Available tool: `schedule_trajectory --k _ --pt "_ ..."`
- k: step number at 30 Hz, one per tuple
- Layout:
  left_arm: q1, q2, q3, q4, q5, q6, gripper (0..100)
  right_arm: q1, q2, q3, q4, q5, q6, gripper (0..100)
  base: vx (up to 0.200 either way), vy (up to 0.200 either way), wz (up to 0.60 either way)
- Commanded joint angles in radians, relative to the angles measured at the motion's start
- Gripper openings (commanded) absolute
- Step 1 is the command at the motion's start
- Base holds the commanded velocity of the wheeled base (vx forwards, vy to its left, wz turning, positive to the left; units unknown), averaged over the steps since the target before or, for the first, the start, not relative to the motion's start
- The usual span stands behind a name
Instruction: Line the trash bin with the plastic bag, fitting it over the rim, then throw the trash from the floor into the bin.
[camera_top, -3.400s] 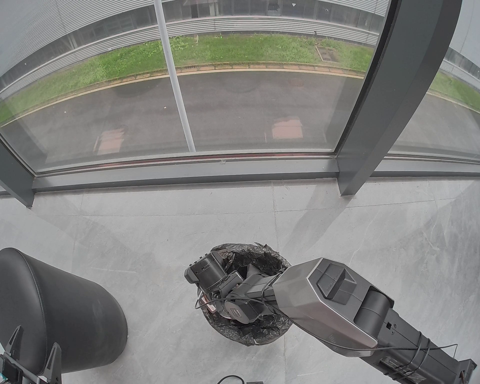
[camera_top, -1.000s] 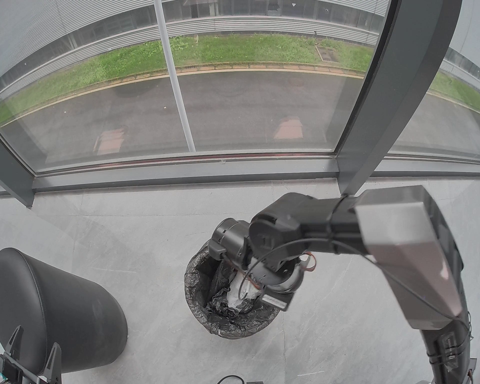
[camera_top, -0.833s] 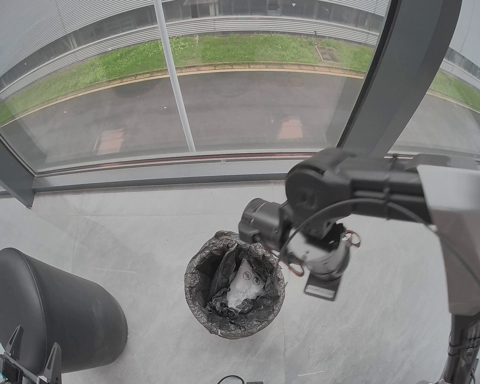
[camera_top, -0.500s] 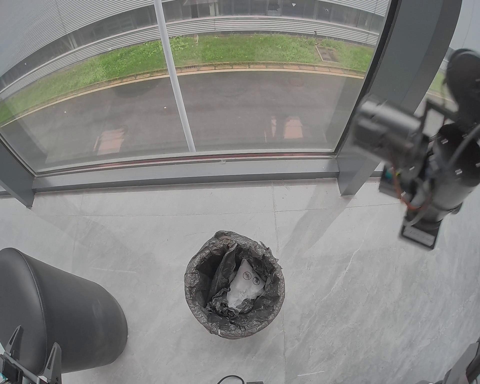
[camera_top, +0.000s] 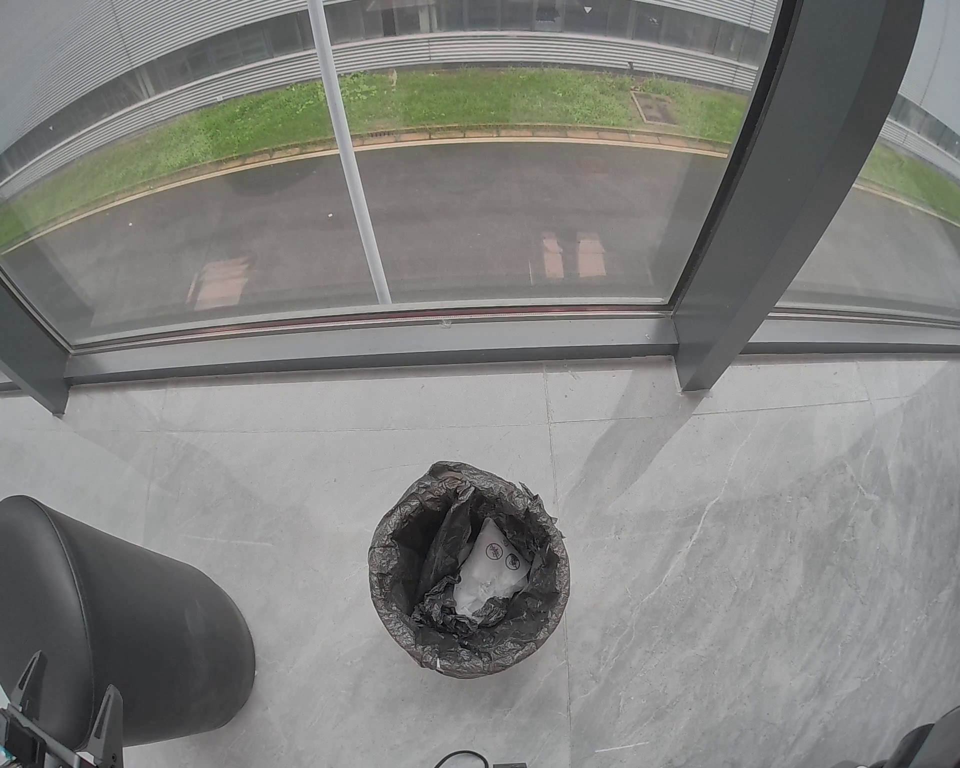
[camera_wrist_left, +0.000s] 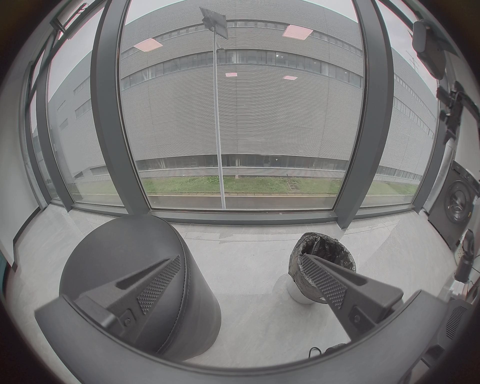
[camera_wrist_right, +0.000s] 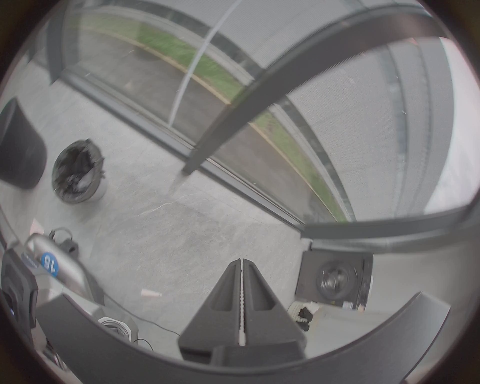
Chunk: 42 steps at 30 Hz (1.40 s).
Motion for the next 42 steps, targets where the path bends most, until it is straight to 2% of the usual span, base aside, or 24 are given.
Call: schedule_trajectory --k 1,3,6,8,9,13,14,15,20,22,23,24,25,26,27,28,33,34,37,38,39,40,41,42 --pt "0.000 -0.017 0.015 0.000 0.001 0.000 100 -0.244 -0.451 0.000 -0.006 -0.020 -0.042 0 0.000 0.000 0.00" --pt "0.000 -0.017 0.015 0.000 0.001 0.000 100 -0.247 -0.508 0.018 -0.006 -0.020 -0.042 0 0.000 0.000 0.00" --pt "0.000 -0.017 0.015 0.000 -0.001 0.000 100 -0.270 -0.668 0.192 -0.029 -0.006 -0.039 0 0.000 0.000 0.00" --pt "0.000 -0.017 0.015 0.000 0.001 0.000 100 -0.280 -0.700 0.232 -0.043 0.006 -0.039 0 0.000 0.000 0.00" --pt "0.000 -0.017 0.015 0.000 0.001 0.000 100 -0.317 -0.769 0.324 -0.092 0.051 -0.037 0 0.000 0.000 0.00" --pt "0.000 -0.017 0.015 0.000 -0.001 -0.002 100 -0.405 -0.901 0.531 -0.241 0.117 -0.044 0 0.000 0.000 0.00" --pt "0.000 -0.017 0.015 0.000 0.001 0.000 100 -0.406 -0.905 0.538 -0.247 0.120 -0.044 0 0.000 0.000 0.00" --pt "0.000 -0.017 0.015 0.000 0.001 0.000 100 -0.434 -0.965 0.641 -0.330 0.146 -0.054 0 0.000 0.000 0.00" --pt "0.000 -0.017 0.015 0.000 0.001 0.000 100 -0.431 -1.066 0.844 -0.485 0.201 -0.077 0 0.000 0.000 0.00" --pt "0.000 -0.017 0.015 0.000 0.001 0.000 100 -0.431 -1.066 0.844 -0.485 0.201 -0.077 0 0.000 0.000 0.00" --pt "0.000 -0.017 0.015 0.000 0.001 0.000 100 -0.434 -1.129 0.956 -0.543 0.261 -0.079 0 0.000 0.000 0.00" --pt "0.000 -0.017 0.015 0.000 0.001 0.000 100 -0.434 -1.129 0.956 -0.543 0.261 -0.079 0 0.000 0.000 0.00" --pt "0.000 -0.017 0.015 0.000 0.001 0.000 100 -0.451 -1.175 1.025 -0.589 0.344 -0.082 0 0.000 0.000 0.00" --pt "0.000 -0.017 0.015 0.000 0.001 0.000 100 -0.454 -1.180 1.029 -0.592 0.350 -0.082 0 0.000 0.000 0.00" --pt "0.000 -0.017 0.015 0.000 -0.001 0.000 100 -0.461 -1.191 1.066 -0.611 0.401 -0.068 0 0.000 0.000 0.00" --pt "0.000 -0.017 0.015 0.000 0.001 -0.002 100 -0.461 -1.191 1.095 -0.629 0.424 -0.047 0 0.000 0.000 0.00" --pt "0.000 -0.017 0.015 0.000 0.001 0.000 100 -0.461 -1.191 1.233 -0.733 0.450 0.030 0 0.000 0.000 0.00" --pt "0.000 -0.017 0.015 0.000 0.001 0.000 100 -0.460 -1.191 1.390 -0.901 0.462 0.088 0 0.000 0.000 0.00" --pt "0.000 -0.017 0.015 0.000 0.001 0.000 100 -0.460 -1.191 1.661 -1.238 0.516 0.122 0 0.000 0.000 0.00" --pt "0.000 -0.017 0.015 0.000 0.001 0.000 100 -0.460 -1.191 1.707 -1.299 0.533 0.122 0 0.000 0.000 0.00" --pt "0.000 -0.017 0.015 0.000 0.001 0.000 100 -0.460 -1.191 1.707 -1.299 0.533 0.122 0 0.000 0.000 0.00" --pt "0.000 -0.017 0.015 0.000 0.001 0.000 100 -0.461 -1.191 1.933 -1.631 0.684 0.117 0 0.000 0.000 0.00" --pt "0.000 -0.017 0.015 0.000 0.001 0.000 100 -0.461 -1.191 1.951 -1.660 0.703 0.117 0 0.000 0.000 0.00" --pt "0.000 -0.017 0.015 0.000 -0.001 0.000 100 -0.461 -1.191 2.000 -1.730 0.769 0.119 0 0.000 0.000 0.00"
